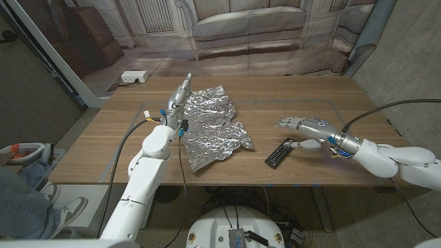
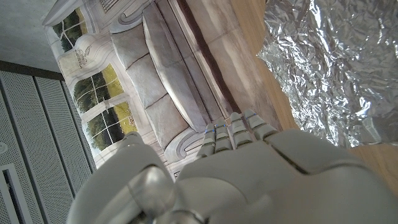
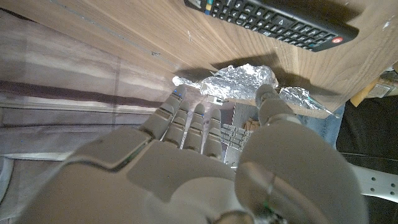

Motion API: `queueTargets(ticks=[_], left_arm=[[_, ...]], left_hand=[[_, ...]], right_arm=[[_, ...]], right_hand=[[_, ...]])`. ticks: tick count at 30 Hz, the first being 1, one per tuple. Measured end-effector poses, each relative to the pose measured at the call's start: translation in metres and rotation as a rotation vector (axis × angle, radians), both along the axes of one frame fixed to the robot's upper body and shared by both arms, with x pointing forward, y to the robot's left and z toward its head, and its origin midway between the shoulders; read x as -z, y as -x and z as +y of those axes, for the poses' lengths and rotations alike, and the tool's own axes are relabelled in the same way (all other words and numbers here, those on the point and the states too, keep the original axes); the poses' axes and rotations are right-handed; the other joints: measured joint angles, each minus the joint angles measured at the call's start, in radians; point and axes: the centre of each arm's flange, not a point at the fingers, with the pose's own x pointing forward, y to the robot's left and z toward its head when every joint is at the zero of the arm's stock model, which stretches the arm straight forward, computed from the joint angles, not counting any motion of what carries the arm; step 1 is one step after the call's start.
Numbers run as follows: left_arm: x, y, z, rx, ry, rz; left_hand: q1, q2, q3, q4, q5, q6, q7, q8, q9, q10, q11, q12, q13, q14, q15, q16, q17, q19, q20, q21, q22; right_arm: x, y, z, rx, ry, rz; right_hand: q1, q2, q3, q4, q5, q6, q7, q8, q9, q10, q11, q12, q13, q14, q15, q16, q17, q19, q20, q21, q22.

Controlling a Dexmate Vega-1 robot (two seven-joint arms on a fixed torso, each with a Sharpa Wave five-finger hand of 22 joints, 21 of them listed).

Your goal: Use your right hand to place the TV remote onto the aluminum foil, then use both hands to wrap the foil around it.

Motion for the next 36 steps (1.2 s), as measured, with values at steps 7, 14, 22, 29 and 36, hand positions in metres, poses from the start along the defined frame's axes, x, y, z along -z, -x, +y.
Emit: queueTargets(ticks=[7, 14, 22, 29, 36], left_arm=[[-0.001, 0.000, 0.002, 0.003, -0.007, 0.003], [-0.002, 0.000, 0.004, 0.008, -0.009, 0.005], [0.001, -0.003, 0.006, 0.015, -0.008, 0.016], [0.003, -0.007, 0.006, 0.023, -0.011, 0.024], [0.005, -0.010, 0.005, 0.039, -0.012, 0.033]], left_hand=[[0.000, 0.000, 0.000, 0.000, 0.000, 0.000, 0.000, 0.000, 0.000, 0.000, 0.000, 0.000, 0.000, 0.000, 0.000, -0.005, 0.000, -0.004, 0.004, 0.000, 0.000], [-0.010, 0.010, 0.000, 0.000, 0.000, 0.000, 0.000, 0.000, 0.000, 0.000, 0.000, 0.000, 0.000, 0.000, 0.000, -0.005, 0.000, -0.004, 0.004, 0.000, 0.000], [-0.010, 0.010, 0.000, 0.000, 0.000, 0.005, -0.005, 0.000, 0.000, 0.008, -0.002, 0.000, 0.000, 0.004, 0.004, -0.005, 0.000, -0.004, 0.004, 0.000, 0.000], [0.004, 0.004, 0.000, 0.000, 0.000, 0.005, -0.005, 0.000, 0.000, 0.008, -0.002, 0.000, 0.000, 0.007, 0.000, -0.005, 0.000, -0.001, 0.012, 0.000, 0.000], [0.004, 0.004, -0.004, -0.004, 0.000, 0.005, -0.005, 0.000, 0.000, 0.008, -0.002, 0.000, 0.000, 0.007, 0.000, -0.009, 0.000, -0.004, 0.015, 0.000, 0.000]], right_arm=[[0.009, 0.001, 0.001, 0.039, 0.039, 0.031], [0.015, 0.000, 0.005, 0.071, 0.089, 0.058], [0.018, -0.002, 0.008, 0.095, 0.124, 0.075], [0.020, -0.004, 0.009, 0.111, 0.136, 0.085], [0.024, -0.005, 0.010, 0.118, 0.138, 0.097]], right_hand=[[0.027, -0.006, 0.006, 0.006, 0.000, -0.013, -0.012, -0.004, 0.004, 0.000, 0.000, 0.000, 0.000, -0.014, 0.004, 0.000, 0.000, -0.011, 0.000, -0.007, 0.000], [0.067, -0.012, 0.021, 0.007, 0.000, -0.036, -0.015, -0.005, 0.005, -0.045, -0.005, -0.008, 0.000, -0.034, 0.013, 0.000, 0.000, -0.020, 0.002, -0.007, 0.000], [0.083, -0.012, 0.027, 0.011, 0.000, -0.039, -0.018, -0.005, 0.005, -0.050, -0.011, -0.008, 0.000, -0.034, 0.013, 0.000, 0.000, -0.019, 0.002, -0.007, 0.000], [0.096, -0.009, 0.034, 0.010, 0.000, -0.039, -0.018, -0.005, 0.005, -0.050, -0.011, -0.008, 0.000, -0.034, 0.013, 0.000, 0.000, -0.019, 0.002, -0.007, 0.000], [0.100, -0.013, 0.034, 0.010, 0.000, -0.039, -0.018, -0.005, 0.005, -0.050, -0.011, -0.008, 0.000, -0.034, 0.013, 0.000, 0.000, -0.019, 0.002, -0.007, 0.000]])
